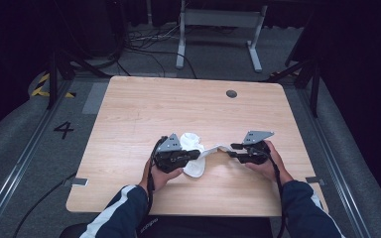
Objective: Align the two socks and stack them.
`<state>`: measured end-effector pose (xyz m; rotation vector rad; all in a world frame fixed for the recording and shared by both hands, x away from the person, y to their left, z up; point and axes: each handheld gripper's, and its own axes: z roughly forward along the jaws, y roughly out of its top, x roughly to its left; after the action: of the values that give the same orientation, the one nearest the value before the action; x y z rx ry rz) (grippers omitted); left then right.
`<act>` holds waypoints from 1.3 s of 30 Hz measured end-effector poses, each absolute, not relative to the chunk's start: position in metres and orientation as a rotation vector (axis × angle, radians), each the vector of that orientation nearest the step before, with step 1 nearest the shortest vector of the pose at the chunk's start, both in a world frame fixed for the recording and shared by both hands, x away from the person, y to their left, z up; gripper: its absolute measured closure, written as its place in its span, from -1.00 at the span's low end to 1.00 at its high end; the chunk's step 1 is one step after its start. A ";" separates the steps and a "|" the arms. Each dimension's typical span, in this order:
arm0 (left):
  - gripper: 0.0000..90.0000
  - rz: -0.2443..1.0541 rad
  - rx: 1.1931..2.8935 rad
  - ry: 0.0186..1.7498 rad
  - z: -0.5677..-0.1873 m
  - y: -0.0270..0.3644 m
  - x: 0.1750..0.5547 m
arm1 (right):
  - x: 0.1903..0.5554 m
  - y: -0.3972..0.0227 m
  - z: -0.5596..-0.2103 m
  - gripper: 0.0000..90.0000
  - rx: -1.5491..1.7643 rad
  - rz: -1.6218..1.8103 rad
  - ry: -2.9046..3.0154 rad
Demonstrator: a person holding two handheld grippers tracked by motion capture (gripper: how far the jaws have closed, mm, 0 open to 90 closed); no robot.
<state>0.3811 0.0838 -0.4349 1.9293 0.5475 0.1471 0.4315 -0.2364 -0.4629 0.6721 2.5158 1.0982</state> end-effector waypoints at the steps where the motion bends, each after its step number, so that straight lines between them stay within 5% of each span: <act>1: 0.94 0.150 1.933 0.543 -0.434 0.085 0.381 | 0.433 -0.235 -0.465 0.76 0.678 1.061 2.520; 4: 0.93 0.147 1.931 0.534 -0.432 0.085 0.379 | 0.430 -0.239 -0.461 0.99 0.672 1.096 2.542; 12: 0.94 0.083 1.973 0.425 -0.432 0.064 0.354 | 0.398 -0.259 -0.432 1.00 0.598 1.151 2.538; 18: 0.94 0.069 1.916 0.417 -0.420 0.067 0.347 | 0.394 -0.243 -0.432 0.27 0.561 1.144 2.536; 21: 0.94 0.070 1.888 0.425 -0.413 0.075 0.347 | 0.399 -0.235 -0.436 0.18 0.546 1.127 2.557; 25: 0.94 0.083 1.888 0.478 -0.415 0.088 0.353 | 0.409 -0.224 -0.443 0.36 0.557 1.094 2.566; 33: 0.93 0.154 1.920 0.624 -0.433 0.112 0.378 | 0.431 -0.199 -0.453 0.39 0.631 1.038 2.570; 36: 0.92 0.157 1.938 0.655 -0.438 0.117 0.384 | 0.438 -0.193 -0.456 0.36 0.669 1.028 2.539; 39: 0.90 0.169 1.959 0.662 -0.440 0.119 0.387 | 0.446 -0.186 -0.459 0.09 0.718 1.005 2.516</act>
<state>0.3868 0.1190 -0.4402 1.9589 0.6619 0.1695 0.4459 -0.1865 -0.4591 0.7176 2.5160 1.0047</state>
